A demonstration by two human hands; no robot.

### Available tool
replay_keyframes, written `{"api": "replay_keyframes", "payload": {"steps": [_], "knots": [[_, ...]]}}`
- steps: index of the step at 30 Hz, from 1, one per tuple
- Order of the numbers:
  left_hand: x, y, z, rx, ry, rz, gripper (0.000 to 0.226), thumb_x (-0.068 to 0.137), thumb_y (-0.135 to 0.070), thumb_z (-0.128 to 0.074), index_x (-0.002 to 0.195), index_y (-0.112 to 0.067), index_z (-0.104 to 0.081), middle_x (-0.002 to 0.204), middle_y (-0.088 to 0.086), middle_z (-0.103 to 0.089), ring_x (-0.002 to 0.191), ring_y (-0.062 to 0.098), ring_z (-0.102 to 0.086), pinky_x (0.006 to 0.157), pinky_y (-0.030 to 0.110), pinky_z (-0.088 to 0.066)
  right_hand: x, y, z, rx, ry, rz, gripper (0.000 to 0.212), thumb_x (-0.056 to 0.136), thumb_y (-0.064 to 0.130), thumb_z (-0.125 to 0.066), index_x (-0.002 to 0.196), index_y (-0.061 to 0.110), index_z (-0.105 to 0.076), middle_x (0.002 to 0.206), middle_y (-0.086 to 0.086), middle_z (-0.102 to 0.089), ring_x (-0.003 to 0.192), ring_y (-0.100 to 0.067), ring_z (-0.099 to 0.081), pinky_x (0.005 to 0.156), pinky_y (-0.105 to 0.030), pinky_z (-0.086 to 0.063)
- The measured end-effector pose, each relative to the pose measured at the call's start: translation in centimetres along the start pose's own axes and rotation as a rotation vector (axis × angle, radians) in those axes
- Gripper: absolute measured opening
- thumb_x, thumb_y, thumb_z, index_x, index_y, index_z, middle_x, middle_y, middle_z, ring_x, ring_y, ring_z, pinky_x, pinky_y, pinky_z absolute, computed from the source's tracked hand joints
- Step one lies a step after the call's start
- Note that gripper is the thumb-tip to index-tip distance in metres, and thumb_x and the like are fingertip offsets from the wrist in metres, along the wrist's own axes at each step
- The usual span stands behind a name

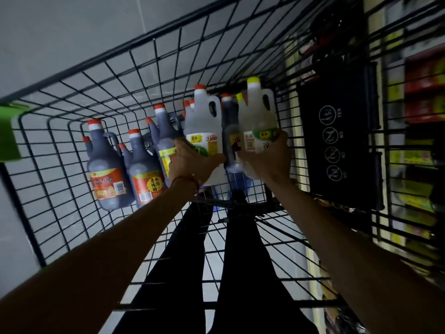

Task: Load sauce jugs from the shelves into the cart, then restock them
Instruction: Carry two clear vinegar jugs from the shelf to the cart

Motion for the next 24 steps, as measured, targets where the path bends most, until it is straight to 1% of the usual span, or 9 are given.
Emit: {"api": "replay_keyframes", "payload": {"steps": [3, 6, 8, 11, 13, 16, 18, 21, 24], "knots": [[-0.6, 0.0, 0.3, -0.006, 0.03, -0.026, 0.079, 0.061, -0.049, -0.088, 0.121, -0.013, -0.049, 0.108, 0.0, -0.065, 0.092, 0.019, -0.062, 0.079, 0.033, -0.055, -2.1, -0.4, 0.9, 0.091, -0.05, -0.011, 0.094, 0.059, 0.026, -0.099, 0.136, 0.012, -0.047, 0.115, 0.005, -0.064, 0.086, -0.009, -0.066, 0.057, -0.004, -0.044], [-2.2, -0.7, 1.1, 0.016, 0.053, -0.077, 0.077, 0.063, -0.048, -0.089, 0.12, -0.013, -0.05, 0.105, -0.002, -0.062, 0.091, 0.018, -0.059, 0.077, 0.03, -0.051, -4.9, -0.2, 2.5, 0.148, -0.078, -0.019, 0.089, 0.06, 0.024, -0.099, 0.134, 0.014, -0.051, 0.102, 0.012, -0.063, 0.075, 0.013, -0.059, 0.059, -0.009, -0.051], [-3.5, -1.3, 1.9, -0.006, 0.04, -0.103, 0.077, 0.062, -0.048, -0.09, 0.12, -0.013, -0.052, 0.107, 0.0, -0.065, 0.091, 0.018, -0.059, 0.075, 0.029, -0.049, -6.7, 0.0, 3.7, 0.188, -0.112, -0.003, 0.083, 0.059, 0.022, -0.1, 0.129, 0.013, -0.056, 0.091, 0.018, -0.062, 0.066, 0.019, -0.055, 0.057, -0.006, -0.05], [-6.3, -1.9, 3.0, -0.054, 0.038, -0.093, 0.082, 0.055, -0.052, -0.091, 0.12, -0.015, -0.056, 0.104, -0.004, -0.066, 0.088, 0.015, -0.059, 0.073, 0.028, -0.049, -9.5, 0.6, 5.9, 0.228, -0.157, 0.02, 0.08, 0.057, 0.021, -0.101, 0.123, 0.011, -0.056, 0.086, 0.024, -0.055, 0.062, 0.019, -0.052, 0.051, -0.002, -0.042], [-8.5, -2.6, 3.8, -0.106, 0.02, -0.12, 0.096, 0.04, -0.069, -0.083, 0.117, -0.018, -0.057, 0.108, -0.002, -0.071, 0.092, 0.019, -0.067, 0.078, 0.036, -0.058, -11.4, 0.9, 7.6, 0.237, -0.195, 0.044, 0.08, 0.055, 0.026, -0.102, 0.118, 0.018, -0.054, 0.086, 0.028, -0.052, 0.066, 0.017, -0.053, 0.055, -0.004, -0.045], [-11.5, -3.4, 4.6, -0.08, -0.024, -0.239, 0.108, 0.032, -0.083, -0.071, 0.117, -0.019, -0.056, 0.111, 0.002, -0.071, 0.099, 0.026, -0.069, 0.08, 0.047, -0.059, -14.5, 1.0, 9.6, 0.31, -0.233, 0.074, 0.089, 0.045, 0.046, -0.099, 0.117, 0.019, -0.054, 0.094, 0.015, -0.067, 0.08, -0.001, -0.068, 0.074, -0.032, -0.063], [-14.1, -4.2, 5.3, -0.07, -0.049, -0.284, 0.11, 0.034, -0.083, -0.07, 0.122, -0.019, -0.053, 0.114, 0.003, -0.07, 0.101, 0.029, -0.068, 0.081, 0.047, -0.058, -16.5, 1.2, 11.2, 0.36, -0.256, 0.12, 0.101, 0.038, 0.059, -0.09, 0.123, 0.018, -0.055, 0.104, 0.006, -0.073, 0.087, -0.011, -0.073, 0.078, -0.04, -0.064], [-18.5, -5.6, 6.7, -0.085, -0.076, -0.33, 0.108, 0.036, -0.078, -0.074, 0.123, -0.019, -0.05, 0.116, 0.003, -0.07, 0.101, 0.03, -0.068, 0.082, 0.047, -0.058, -19.9, 1.8, 14.0, 0.423, -0.28, 0.213, 0.104, 0.036, 0.06, -0.086, 0.125, 0.018, -0.052, 0.106, 0.006, -0.072, 0.09, -0.011, -0.073, 0.077, -0.033, -0.062], [-22.5, -6.3, 7.9, -0.088, -0.113, -0.414, 0.09, 0.048, -0.062, -0.089, 0.115, -0.02, -0.046, 0.111, -0.002, -0.068, 0.099, 0.025, -0.068, 0.08, 0.037, -0.057, -23.6, 2.2, 16.7, 0.443, -0.304, 0.271, 0.103, 0.042, 0.049, -0.09, 0.13, 0.016, -0.049, 0.11, 0.003, -0.069, 0.094, -0.009, -0.07, 0.073, -0.019, -0.058]]}}
Point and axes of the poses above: each hand's wrist, its own x-axis towards the middle knuckle, its own z-axis out of the back of the hand, y = z × x, the point moved 8 cm from there along x, towards the middle knuckle
